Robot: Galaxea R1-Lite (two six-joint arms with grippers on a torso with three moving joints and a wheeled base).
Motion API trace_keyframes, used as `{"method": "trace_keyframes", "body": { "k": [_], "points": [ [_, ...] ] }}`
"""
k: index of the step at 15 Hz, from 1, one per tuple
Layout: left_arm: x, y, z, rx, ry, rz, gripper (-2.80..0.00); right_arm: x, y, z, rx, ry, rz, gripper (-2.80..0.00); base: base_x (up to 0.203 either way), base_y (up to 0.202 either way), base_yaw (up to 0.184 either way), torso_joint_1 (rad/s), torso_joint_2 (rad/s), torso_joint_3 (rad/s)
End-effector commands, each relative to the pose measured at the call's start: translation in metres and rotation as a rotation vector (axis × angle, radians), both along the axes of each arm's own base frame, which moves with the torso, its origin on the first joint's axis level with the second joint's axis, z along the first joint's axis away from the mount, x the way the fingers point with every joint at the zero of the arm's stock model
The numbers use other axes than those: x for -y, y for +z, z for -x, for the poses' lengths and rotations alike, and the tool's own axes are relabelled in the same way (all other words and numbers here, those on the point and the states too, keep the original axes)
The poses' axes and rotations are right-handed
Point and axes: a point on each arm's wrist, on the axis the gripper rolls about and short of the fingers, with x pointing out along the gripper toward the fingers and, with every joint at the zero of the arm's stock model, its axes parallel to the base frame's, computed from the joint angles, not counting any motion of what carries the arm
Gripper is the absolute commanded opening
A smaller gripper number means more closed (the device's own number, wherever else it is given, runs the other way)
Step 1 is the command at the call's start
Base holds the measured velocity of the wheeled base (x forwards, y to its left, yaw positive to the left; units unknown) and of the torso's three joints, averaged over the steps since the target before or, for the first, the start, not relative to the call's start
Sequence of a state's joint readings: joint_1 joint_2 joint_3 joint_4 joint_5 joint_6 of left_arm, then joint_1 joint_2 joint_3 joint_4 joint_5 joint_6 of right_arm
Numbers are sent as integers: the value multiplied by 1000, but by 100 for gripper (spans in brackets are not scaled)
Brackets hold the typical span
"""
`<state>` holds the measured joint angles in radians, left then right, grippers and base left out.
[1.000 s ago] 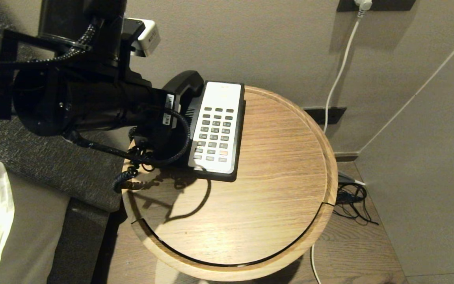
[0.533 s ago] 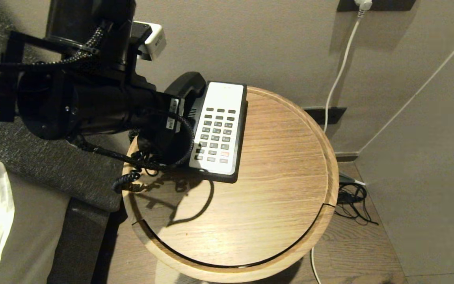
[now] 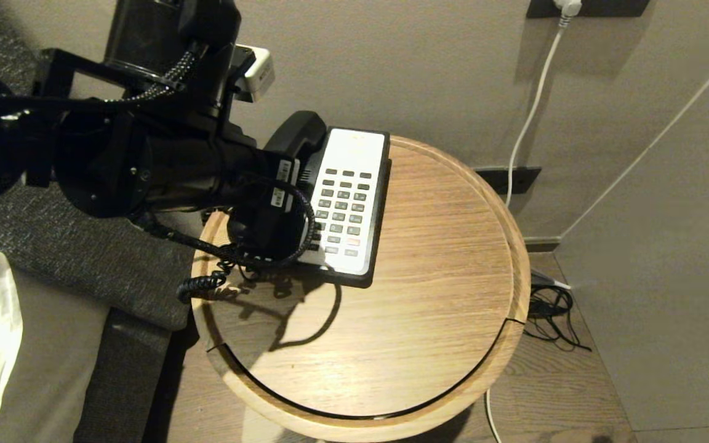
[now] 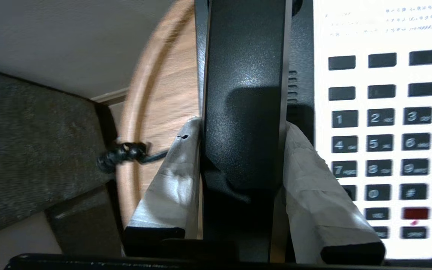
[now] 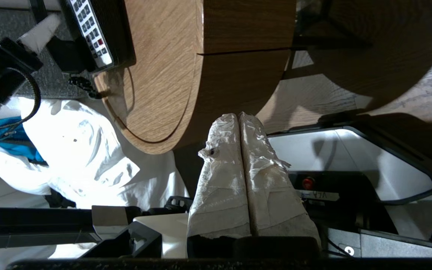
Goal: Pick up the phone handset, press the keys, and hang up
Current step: Put the handset back
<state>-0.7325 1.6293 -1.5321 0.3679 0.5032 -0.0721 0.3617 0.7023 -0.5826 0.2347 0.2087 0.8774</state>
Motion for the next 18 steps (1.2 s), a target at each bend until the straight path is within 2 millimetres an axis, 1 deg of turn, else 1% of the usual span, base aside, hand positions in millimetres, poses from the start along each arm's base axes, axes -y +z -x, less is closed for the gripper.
{"method": "trace_keyframes", "body": {
  "k": [1,13,18],
  "points": [
    [8,-3,-1,-12,-13,1,-280,0,-1,0,-7,0,-2,-280,0,0,0,0,0,0],
    [15,-10,-3,-31,-24,-23,-280,0,0,0,-3,7,-6,-280,0,0,0,0,0,0],
    [14,-1,-3,1,-20,6,-280,0,0,0,-4,8,-5,-280,0,0,0,0,0,0]
  ]
}}
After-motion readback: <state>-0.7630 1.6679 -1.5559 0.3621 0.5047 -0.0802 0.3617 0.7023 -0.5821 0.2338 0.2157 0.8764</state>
